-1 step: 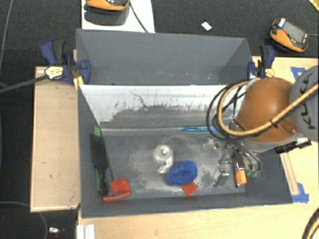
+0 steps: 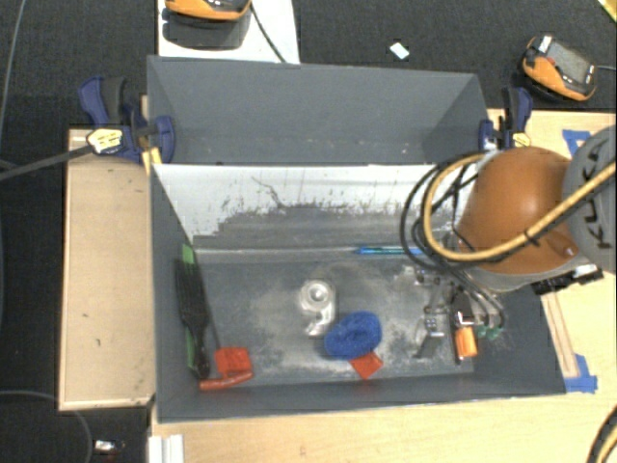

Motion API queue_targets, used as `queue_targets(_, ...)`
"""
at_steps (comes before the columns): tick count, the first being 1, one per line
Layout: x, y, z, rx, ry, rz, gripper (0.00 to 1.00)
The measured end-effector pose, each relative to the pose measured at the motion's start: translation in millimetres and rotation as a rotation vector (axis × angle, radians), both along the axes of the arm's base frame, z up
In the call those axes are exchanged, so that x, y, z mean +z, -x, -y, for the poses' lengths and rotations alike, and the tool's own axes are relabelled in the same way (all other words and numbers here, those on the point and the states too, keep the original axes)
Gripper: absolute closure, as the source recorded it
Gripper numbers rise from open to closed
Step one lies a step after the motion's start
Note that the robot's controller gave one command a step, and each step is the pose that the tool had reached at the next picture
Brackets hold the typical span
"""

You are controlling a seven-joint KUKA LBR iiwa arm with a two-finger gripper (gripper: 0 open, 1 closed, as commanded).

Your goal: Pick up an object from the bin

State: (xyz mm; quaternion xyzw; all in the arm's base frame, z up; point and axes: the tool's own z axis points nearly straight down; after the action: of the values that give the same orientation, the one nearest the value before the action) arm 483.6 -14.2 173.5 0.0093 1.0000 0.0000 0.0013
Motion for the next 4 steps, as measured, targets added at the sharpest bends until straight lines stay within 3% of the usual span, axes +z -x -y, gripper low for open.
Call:
queue_targets(1, -19, 2.3, -38, -0.064, 0.0, 0.001, 0.0)
queue_targets(2, -35, -19.8, -43, 0.002, -0.001, 0.005, 0.0)
queue_targets(3, -66, -42.2, -105, 0.244, -0.001, 0.003, 1.0)
queue_targets(4, -66, -42.2, -105, 0.244, -0.001, 0.003, 1.0)
